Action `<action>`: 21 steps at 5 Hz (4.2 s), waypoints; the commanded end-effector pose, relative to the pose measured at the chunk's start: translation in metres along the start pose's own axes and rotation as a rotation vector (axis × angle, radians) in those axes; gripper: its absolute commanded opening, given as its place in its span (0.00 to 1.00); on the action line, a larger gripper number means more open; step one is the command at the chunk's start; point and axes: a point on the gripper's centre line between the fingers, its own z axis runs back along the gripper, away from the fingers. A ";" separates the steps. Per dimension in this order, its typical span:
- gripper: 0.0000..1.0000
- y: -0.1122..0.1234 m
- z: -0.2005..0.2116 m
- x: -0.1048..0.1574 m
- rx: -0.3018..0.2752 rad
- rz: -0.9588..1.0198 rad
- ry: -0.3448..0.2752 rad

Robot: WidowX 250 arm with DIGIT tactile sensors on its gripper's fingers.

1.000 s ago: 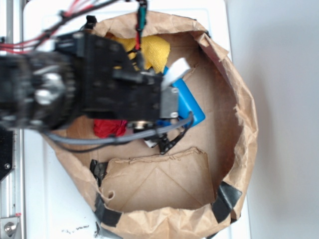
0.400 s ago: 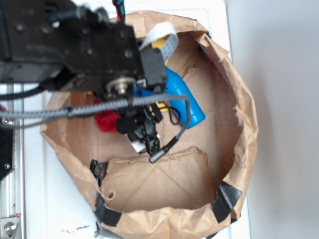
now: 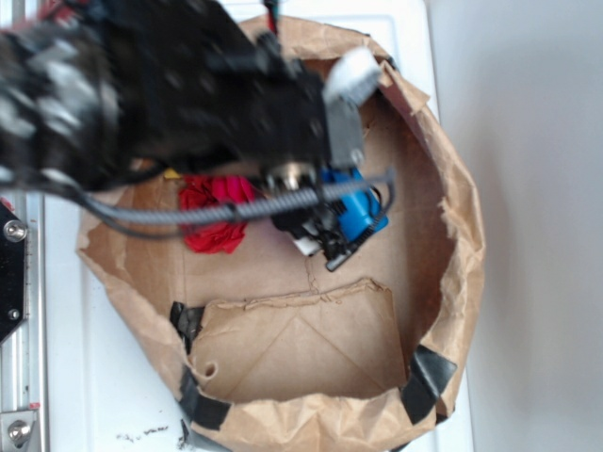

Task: Grab the red paper.

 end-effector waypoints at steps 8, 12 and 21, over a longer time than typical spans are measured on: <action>1.00 -0.004 0.043 0.013 -0.056 -0.050 -0.044; 1.00 0.027 0.041 0.022 -0.082 -0.120 -0.029; 1.00 0.069 0.064 -0.043 -0.158 -0.262 -0.028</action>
